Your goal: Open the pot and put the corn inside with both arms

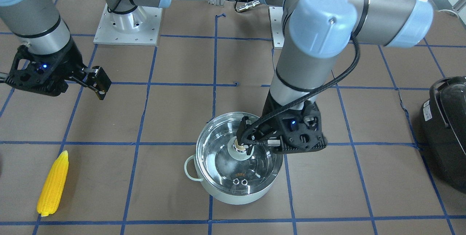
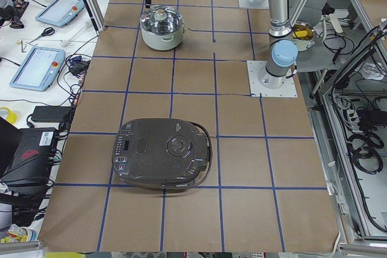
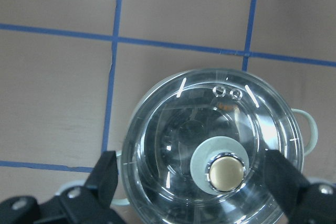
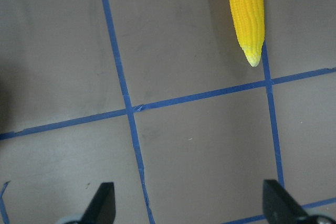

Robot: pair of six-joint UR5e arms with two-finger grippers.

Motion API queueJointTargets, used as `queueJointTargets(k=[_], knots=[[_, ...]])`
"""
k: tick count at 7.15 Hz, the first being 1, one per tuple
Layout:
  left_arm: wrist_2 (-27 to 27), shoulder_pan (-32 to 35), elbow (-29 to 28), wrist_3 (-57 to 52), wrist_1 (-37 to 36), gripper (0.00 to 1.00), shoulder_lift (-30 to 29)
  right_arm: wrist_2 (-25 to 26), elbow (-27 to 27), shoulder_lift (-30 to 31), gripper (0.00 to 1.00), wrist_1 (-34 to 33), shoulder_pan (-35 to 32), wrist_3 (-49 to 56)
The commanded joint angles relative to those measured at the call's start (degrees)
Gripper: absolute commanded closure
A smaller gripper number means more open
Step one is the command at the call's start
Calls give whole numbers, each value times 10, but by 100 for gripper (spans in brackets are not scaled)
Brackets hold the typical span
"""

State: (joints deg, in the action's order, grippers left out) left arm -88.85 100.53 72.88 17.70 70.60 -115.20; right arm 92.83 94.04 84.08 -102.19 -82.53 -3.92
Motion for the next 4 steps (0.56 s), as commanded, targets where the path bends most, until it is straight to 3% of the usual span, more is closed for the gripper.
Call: queueJointTargets(k=[1,4], knots=[[-4,15,14,7,-40,0,-25,-3,0,-72,0,-90,35,38],[-4,26,70,2,-48,0,-13,-3,0,-152,0,-179,69,39]])
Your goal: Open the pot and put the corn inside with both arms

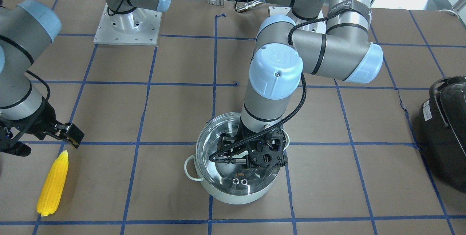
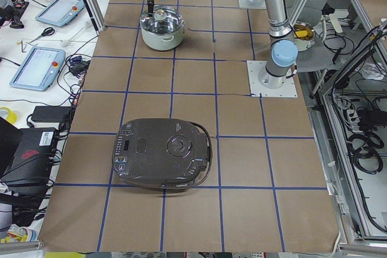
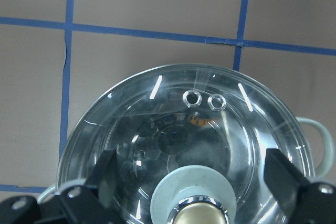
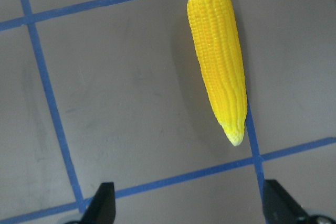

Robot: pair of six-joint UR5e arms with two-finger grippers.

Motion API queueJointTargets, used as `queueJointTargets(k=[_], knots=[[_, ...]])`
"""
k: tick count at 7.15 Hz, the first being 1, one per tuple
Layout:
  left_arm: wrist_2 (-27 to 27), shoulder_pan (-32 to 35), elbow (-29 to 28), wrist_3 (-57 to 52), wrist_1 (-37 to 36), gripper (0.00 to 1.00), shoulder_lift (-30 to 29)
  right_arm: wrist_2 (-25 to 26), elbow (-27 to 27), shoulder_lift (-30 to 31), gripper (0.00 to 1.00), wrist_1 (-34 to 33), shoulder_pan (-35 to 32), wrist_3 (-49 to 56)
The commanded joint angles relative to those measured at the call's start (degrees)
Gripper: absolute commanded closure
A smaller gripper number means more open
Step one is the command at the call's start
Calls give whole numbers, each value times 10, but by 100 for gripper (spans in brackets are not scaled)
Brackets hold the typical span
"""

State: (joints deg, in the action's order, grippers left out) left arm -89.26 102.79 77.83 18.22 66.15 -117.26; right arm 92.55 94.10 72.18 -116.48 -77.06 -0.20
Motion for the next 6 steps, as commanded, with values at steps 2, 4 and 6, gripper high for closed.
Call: queueJointTargets(k=[2,4,6], knots=[[0,5,24,-22,6,0,8,-1,-1,-79,0,-90,34,24],[6,5,25,-24,6,6,8,-1,-7,-117,0,-120,35,26],[7,7,26,-23,6,22,13,0,-3,-142,0,-157,35,26]])
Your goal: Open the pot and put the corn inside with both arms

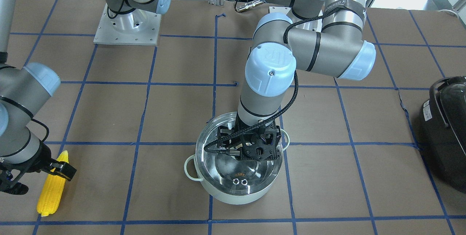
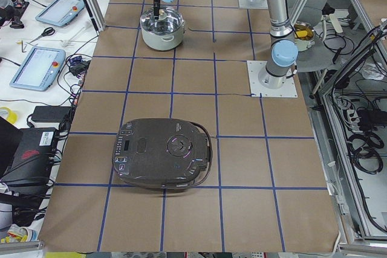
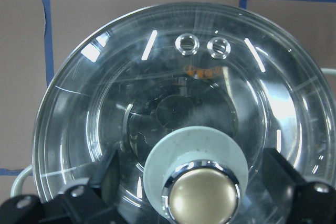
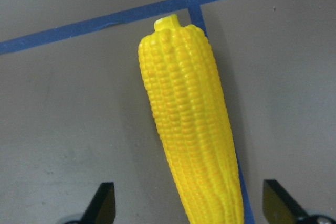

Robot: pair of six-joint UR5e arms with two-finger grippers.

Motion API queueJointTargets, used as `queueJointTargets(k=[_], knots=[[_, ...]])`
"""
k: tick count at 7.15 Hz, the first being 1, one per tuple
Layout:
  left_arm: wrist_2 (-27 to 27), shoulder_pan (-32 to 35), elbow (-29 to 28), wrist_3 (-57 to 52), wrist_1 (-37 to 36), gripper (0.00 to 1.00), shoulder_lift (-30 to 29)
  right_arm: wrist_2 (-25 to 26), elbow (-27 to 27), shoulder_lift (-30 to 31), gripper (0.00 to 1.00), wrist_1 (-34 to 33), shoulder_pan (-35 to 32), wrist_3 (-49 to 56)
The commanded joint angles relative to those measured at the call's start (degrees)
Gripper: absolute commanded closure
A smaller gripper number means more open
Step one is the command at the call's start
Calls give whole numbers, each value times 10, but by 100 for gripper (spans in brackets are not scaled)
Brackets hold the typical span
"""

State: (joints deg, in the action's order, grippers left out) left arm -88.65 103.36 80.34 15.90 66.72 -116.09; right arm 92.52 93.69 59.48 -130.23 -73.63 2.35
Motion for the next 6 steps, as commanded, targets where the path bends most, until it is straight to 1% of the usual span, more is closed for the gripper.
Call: queueJointTargets(k=[1,2,3,4,5,6], knots=[[1,3,6,0,0,22,4,1,3,-17,4,-20,1,1],[19,4,10,0,1,22,9,6,3,-19,7,-20,2,1],[21,4,21,0,1,22,11,2,4,-22,11,-20,3,1],[17,4,31,0,1,23,14,2,3,-25,34,-21,3,1],[16,4,32,-1,1,33,17,4,-1,-28,72,-21,4,3],[15,3,32,-1,1,41,21,1,-4,-28,100,-20,4,24]])
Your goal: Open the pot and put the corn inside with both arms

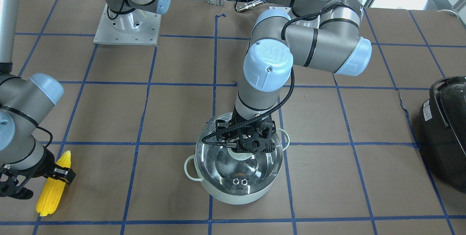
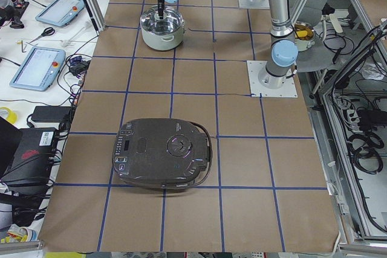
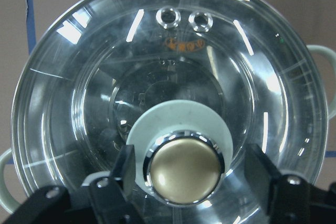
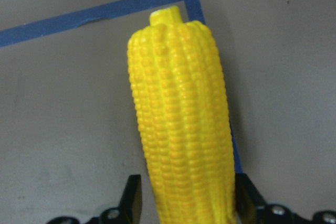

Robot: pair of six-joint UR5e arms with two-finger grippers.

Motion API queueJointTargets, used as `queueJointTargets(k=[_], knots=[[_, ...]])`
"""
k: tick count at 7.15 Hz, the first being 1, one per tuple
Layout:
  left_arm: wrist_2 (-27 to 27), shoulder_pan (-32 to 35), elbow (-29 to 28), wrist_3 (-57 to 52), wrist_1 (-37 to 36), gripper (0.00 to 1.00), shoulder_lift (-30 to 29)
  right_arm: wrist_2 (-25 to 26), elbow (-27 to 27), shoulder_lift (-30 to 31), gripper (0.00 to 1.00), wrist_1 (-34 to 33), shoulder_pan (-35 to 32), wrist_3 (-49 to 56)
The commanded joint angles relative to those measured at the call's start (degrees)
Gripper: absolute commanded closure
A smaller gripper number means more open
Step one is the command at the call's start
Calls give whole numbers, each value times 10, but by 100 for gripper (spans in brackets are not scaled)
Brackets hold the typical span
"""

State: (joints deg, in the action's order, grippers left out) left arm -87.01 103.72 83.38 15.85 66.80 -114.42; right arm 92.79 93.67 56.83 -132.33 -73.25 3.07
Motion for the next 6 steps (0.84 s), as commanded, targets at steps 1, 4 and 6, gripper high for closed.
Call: queueJointTargets(k=[1,4,6], knots=[[-1,-2,-1,0,0,60,4,-2,-6,2,100,1,0,17],[1,-3,-2,0,-1,83,11,-3,-62,38,100,60,-19,7],[4,-2,-4,1,12,88,43,1,-81,41,100,69,-81,-44]])
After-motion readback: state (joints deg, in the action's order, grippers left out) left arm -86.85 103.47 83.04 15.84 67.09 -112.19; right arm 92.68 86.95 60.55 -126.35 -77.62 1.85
